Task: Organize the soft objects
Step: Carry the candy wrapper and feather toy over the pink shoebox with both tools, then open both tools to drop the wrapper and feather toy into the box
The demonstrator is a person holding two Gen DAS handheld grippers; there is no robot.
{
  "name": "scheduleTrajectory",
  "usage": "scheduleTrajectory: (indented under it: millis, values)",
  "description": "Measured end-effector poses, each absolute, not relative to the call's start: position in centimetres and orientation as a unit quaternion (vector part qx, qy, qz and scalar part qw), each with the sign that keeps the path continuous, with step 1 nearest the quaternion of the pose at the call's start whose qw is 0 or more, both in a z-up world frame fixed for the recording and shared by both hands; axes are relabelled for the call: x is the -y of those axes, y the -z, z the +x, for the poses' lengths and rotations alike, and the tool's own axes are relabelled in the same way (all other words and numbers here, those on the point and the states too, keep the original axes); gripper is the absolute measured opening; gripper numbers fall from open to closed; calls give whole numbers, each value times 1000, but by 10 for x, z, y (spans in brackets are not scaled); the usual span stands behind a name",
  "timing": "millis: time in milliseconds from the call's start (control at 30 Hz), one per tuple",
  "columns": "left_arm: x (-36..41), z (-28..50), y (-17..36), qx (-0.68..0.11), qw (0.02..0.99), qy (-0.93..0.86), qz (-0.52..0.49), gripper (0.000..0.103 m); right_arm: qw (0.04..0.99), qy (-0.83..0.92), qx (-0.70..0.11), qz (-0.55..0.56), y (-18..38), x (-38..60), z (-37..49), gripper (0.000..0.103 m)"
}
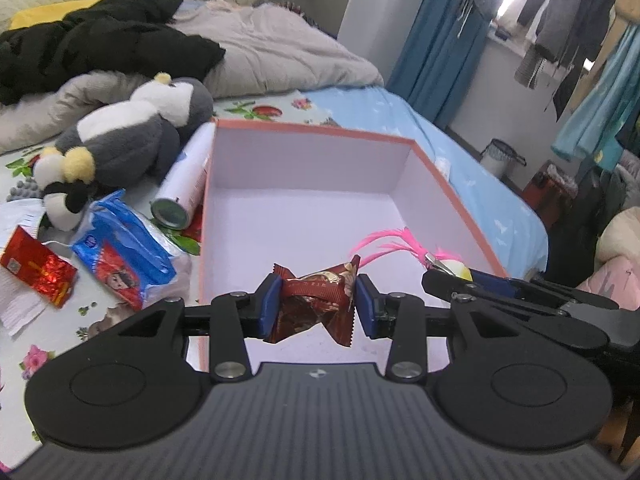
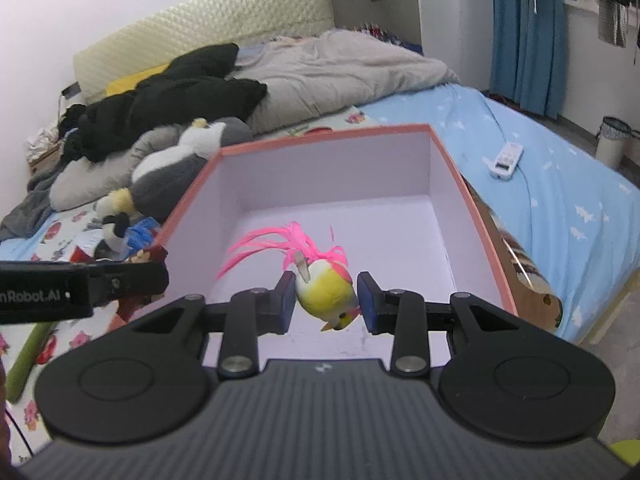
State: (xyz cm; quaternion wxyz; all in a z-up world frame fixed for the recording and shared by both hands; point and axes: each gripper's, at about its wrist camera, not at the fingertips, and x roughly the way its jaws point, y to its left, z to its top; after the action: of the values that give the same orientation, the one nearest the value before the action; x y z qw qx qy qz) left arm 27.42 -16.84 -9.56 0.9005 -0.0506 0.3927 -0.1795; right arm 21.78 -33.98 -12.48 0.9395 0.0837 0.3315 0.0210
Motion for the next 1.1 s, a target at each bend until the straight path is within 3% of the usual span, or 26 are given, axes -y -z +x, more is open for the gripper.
scheduleTrajectory:
  millis: [533,600,633,1100]
  values:
    - [192,298,128,-428,884,185,-25,47,924,-4,-366,113,164,356,231,38]
    - [193,298,129,-431,883,185,-24,55,921,-8,-370,117,165,357,231,42]
    - [193,298,129,-432,882,186,-24,57,921,-9,-371,118,165,357,232,50]
    - [188,274,91,-393,900,185,-27,57,942,-35,-314,115,119,354,204,53]
